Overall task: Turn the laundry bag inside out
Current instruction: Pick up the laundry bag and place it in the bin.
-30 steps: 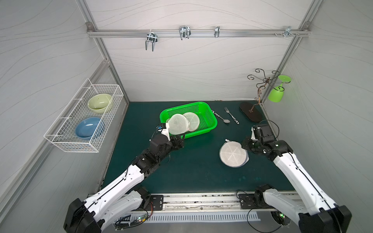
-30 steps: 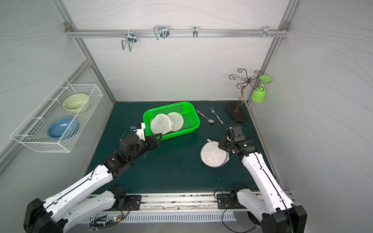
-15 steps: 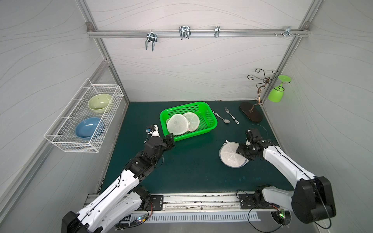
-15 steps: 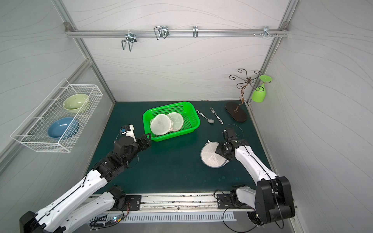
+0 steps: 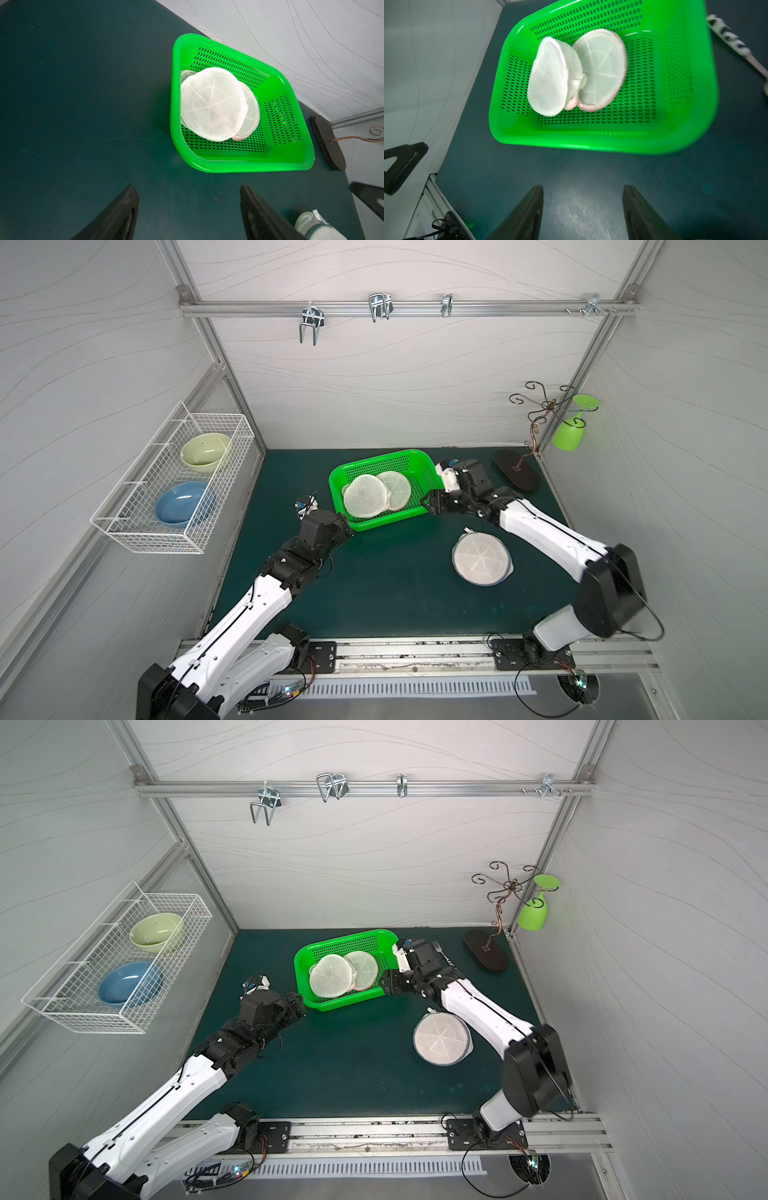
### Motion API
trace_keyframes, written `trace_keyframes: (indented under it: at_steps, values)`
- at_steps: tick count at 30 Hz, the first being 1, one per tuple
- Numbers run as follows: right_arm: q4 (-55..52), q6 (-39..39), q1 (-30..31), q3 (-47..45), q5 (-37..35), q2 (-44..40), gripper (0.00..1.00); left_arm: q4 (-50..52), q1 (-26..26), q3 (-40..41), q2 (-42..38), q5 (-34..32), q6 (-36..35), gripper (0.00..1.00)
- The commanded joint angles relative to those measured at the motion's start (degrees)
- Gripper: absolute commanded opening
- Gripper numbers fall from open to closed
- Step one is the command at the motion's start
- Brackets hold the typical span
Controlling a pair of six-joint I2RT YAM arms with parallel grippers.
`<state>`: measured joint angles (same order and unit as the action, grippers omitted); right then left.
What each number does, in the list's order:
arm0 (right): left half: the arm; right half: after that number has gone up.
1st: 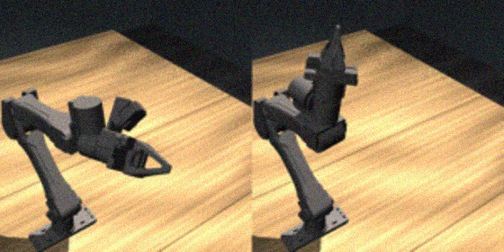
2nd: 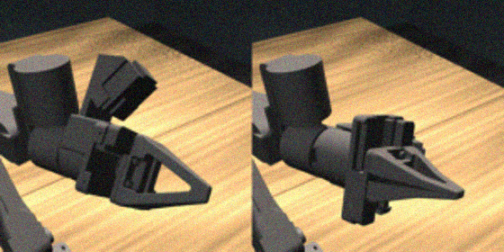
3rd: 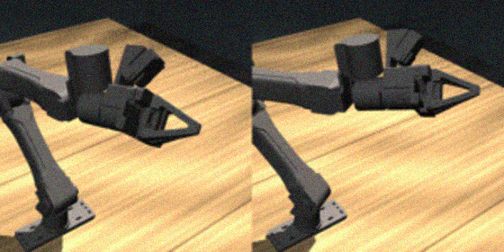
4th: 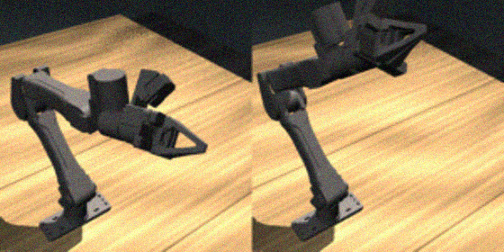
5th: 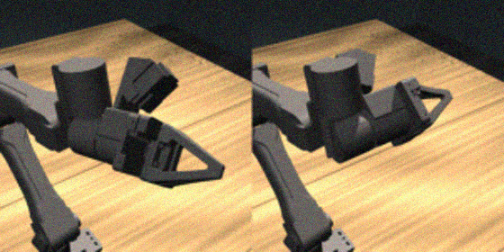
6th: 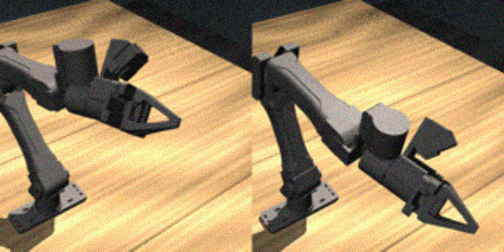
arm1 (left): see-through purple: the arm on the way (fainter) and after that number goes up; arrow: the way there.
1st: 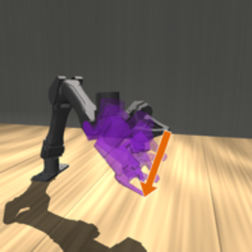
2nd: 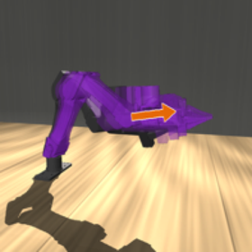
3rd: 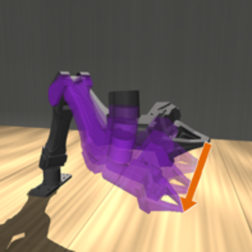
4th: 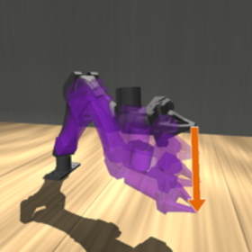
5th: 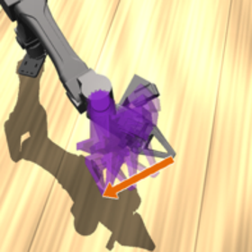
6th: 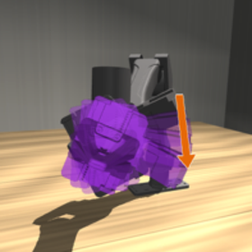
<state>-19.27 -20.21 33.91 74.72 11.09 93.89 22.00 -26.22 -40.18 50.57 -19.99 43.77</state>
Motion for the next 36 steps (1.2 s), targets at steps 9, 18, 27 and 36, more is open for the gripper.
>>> trace_keyframes:
  at_steps: [9, 18, 27, 36]
  values:
    - [4.0, -2.1, 3.5, 22.5, 9.3, 25.2, 0.61, -3.5, 2.4, 5.1, -5.0, -4.7, 4.7, 0.80]
    - [2.0, -4.9, 4.2, 33.9, 3.9, 37.2, 0.49, -3.3, 4.0, 4.6, -4.8, -5.0, 2.4, 0.80]
    - [1.3, -4.2, 4.7, 36.0, -0.9, 37.2, 0.49, -3.1, 5.1, 4.4, -4.6, -5.0, 2.1, 0.80]
    - [0.6, -6.4, 5.0, 38.2, -0.3, 40.2, 0.42, -3.4, 5.3, 4.3, -4.4, -4.2, 2.2, 0.80]
